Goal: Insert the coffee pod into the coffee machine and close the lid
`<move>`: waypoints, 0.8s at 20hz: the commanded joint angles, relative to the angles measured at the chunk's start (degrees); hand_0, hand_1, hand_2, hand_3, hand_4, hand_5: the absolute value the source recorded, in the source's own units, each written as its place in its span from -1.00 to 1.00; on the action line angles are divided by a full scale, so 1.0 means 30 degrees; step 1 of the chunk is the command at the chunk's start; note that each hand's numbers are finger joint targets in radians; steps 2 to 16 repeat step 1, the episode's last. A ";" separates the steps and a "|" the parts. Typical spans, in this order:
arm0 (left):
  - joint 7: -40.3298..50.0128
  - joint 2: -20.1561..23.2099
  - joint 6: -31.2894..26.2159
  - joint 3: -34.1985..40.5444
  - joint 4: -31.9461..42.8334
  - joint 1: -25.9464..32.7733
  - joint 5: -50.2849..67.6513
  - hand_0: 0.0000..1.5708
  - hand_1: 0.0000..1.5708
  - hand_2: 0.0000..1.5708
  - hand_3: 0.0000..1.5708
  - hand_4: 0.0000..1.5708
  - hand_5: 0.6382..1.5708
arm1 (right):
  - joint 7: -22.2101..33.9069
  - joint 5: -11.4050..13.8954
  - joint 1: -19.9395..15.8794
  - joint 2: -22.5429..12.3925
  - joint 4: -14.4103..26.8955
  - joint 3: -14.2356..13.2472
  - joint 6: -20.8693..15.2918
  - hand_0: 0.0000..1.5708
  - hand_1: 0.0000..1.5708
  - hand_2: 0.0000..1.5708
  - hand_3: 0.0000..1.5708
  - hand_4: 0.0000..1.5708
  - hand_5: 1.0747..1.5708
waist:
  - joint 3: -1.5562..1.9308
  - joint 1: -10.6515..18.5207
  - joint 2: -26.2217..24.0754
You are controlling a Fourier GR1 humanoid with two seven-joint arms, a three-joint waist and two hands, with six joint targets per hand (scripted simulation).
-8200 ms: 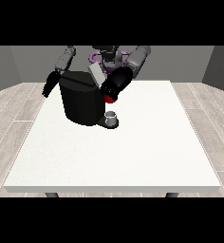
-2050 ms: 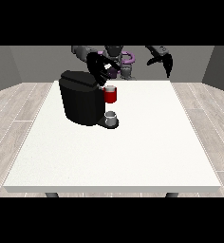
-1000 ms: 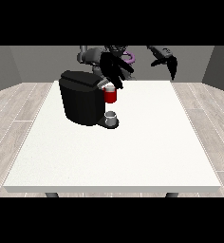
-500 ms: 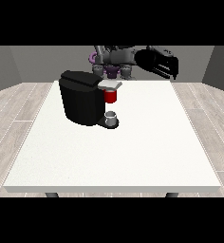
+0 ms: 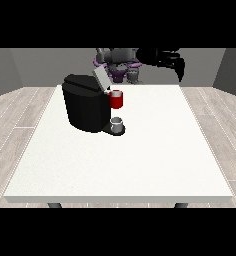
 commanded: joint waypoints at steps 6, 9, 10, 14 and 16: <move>-0.0760 0.1031 0.0035 0.1765 0.1067 0.0966 0.0647 -1.00 -1.00 -1.00 -1.00 -0.66 1.00 | -0.1037 0.0144 0.1932 0.2465 -0.0959 0.1823 -0.0316 -1.00 -1.00 -1.00 -1.00 -0.67 1.00 | -0.0014 -0.2085 -0.1377; -0.0760 0.1031 0.0035 0.1765 0.1067 0.0966 0.0647 -1.00 -1.00 -1.00 -1.00 -0.66 1.00 | -0.1037 0.0144 0.1932 0.2465 -0.0959 0.1823 -0.0316 -1.00 -1.00 -1.00 -1.00 -0.67 1.00 | -0.0014 -0.2085 -0.1377; -0.0760 0.1031 0.0035 0.1765 0.1067 0.0966 0.0647 -1.00 -1.00 -1.00 -1.00 -0.66 1.00 | -0.1037 0.0144 0.1932 0.2465 -0.0959 0.1823 -0.0316 -1.00 -1.00 -1.00 -1.00 -0.67 1.00 | -0.0014 -0.2085 -0.1377; -0.0760 0.1031 0.0035 0.1765 0.1067 0.0966 0.0647 -1.00 -1.00 -1.00 -1.00 -0.66 1.00 | -0.1037 0.0144 0.1932 0.2465 -0.0959 0.1823 -0.0316 -1.00 -1.00 -1.00 -1.00 -0.67 1.00 | -0.0014 -0.2085 -0.1377; -0.0760 0.1031 0.0035 0.1765 0.1067 0.0966 0.0647 -1.00 -1.00 -1.00 -1.00 -0.66 1.00 | -0.1037 0.0144 0.1932 0.2465 -0.0959 0.1823 -0.0316 -1.00 -1.00 -1.00 -1.00 -0.67 1.00 | -0.0014 -0.2085 -0.1377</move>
